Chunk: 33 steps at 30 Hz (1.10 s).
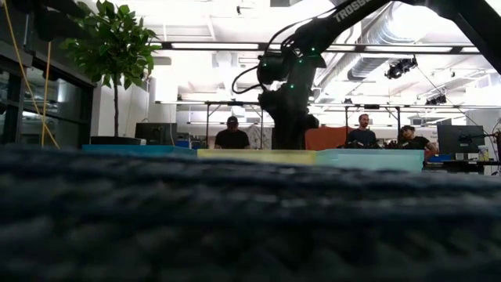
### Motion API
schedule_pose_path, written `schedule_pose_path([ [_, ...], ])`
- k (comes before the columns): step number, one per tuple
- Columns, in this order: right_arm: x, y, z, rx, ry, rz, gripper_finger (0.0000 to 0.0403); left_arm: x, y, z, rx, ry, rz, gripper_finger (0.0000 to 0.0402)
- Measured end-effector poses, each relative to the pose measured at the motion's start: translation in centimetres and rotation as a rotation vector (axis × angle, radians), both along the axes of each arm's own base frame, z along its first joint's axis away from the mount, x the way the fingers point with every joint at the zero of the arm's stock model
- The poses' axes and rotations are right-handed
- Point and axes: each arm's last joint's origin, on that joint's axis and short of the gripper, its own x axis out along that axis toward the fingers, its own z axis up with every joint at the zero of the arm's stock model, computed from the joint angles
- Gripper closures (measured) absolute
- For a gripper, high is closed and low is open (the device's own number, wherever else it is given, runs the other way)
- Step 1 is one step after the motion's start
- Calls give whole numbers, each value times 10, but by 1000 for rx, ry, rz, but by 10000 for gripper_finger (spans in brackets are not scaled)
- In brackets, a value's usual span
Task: Pick and place Granola Bars by type
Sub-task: Put the red granola bar into the blue bin
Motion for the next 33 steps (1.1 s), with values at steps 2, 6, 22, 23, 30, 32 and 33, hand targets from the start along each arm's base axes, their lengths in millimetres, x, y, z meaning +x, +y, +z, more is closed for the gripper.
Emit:
schedule_pose_path([
  [2,-1,1,4,8,-14,4,234,0,0,-1,-2,8,-1,129],
  [6,-4,3,19,-14,-50,9,233,-1,0,-2,-6,18,-2,129],
  [22,-4,62,109,-82,-437,218,233,-1,0,-2,-5,18,-2,129],
  [23,-1,72,112,-83,-453,246,233,-1,0,-2,-5,18,-2,129],
  [30,21,159,113,-145,-465,450,233,-1,0,-1,-4,18,1,129],
  [32,26,183,107,-196,-435,491,233,-1,0,-1,-4,17,1,129],
  [33,28,194,103,-219,-419,508,233,-1,0,-2,-4,18,1,129],
])
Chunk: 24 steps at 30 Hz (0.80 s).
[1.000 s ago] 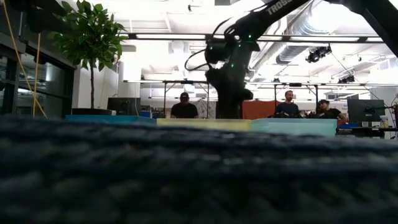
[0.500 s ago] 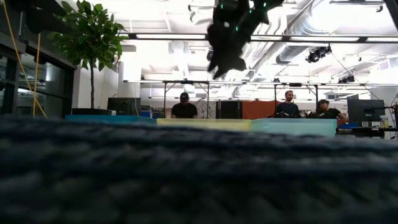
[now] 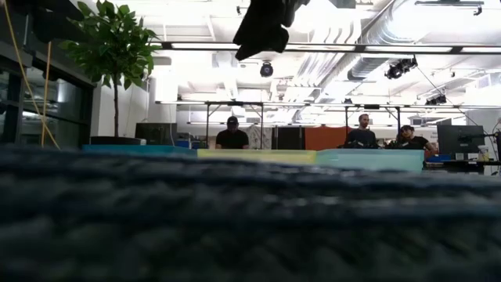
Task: Pick and place Granola Bars by type
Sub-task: Put the red granola bar into the blue bin
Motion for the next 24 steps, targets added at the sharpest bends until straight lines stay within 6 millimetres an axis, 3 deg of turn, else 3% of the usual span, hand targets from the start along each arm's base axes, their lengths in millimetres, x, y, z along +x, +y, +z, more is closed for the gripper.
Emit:
schedule_pose_path([
  [3,6,24,-12,-74,32,8,233,0,0,0,0,0,0,129],
  [6,12,35,-27,-94,69,-20,233,0,0,0,0,0,0,129],
  [14,29,39,-69,4,186,46,233,0,0,0,0,-1,0,129],
  [24,38,38,-97,91,256,118,233,0,0,0,0,-1,0,129],
])
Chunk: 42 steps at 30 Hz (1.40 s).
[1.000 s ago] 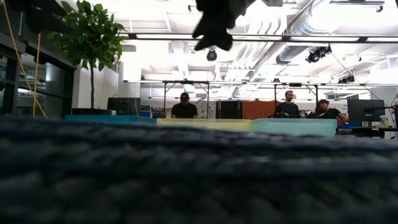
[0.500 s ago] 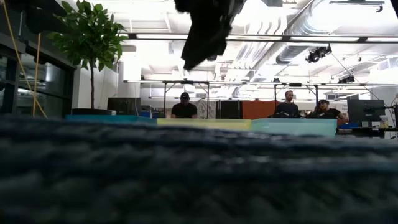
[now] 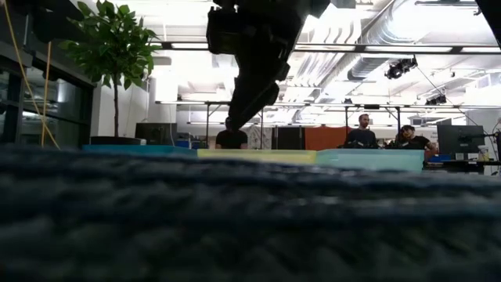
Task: Pick and place Granola Bars by type
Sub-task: Put the red granola bar into the blue bin
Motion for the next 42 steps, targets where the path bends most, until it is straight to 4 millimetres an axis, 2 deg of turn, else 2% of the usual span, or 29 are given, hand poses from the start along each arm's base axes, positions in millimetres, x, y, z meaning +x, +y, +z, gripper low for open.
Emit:
schedule_pose_path([
  [8,4,-12,-12,98,39,9,233,0,0,0,0,0,0,129],
  [17,5,-24,-15,135,50,-20,232,0,0,0,0,0,-1,129],
  [24,8,-27,-25,194,77,-33,188,0,0,0,-3,-1,-7,129],
  [28,8,-29,-30,130,89,-52,168,0,0,0,1,1,-13,129],
  [35,9,-31,-29,-3,57,-57,164,0,0,0,2,2,-14,129],
  [42,8,-10,-30,-55,62,18,164,0,0,0,2,1,-14,129],
])
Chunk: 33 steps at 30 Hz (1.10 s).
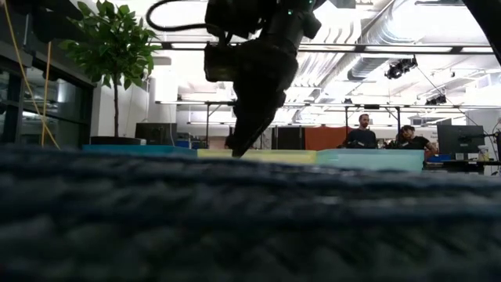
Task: Pick and place Granola Bars by type
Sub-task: Put the red granola bar into the blue bin
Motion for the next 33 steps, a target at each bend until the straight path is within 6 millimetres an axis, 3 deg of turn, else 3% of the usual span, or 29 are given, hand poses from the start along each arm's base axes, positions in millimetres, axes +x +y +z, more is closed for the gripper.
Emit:
schedule_pose_path([
  [7,0,14,-9,-172,12,-19,164,0,0,0,0,0,0,129],
  [33,5,20,-43,-131,91,-129,165,-1,0,-1,-4,13,-1,129],
])
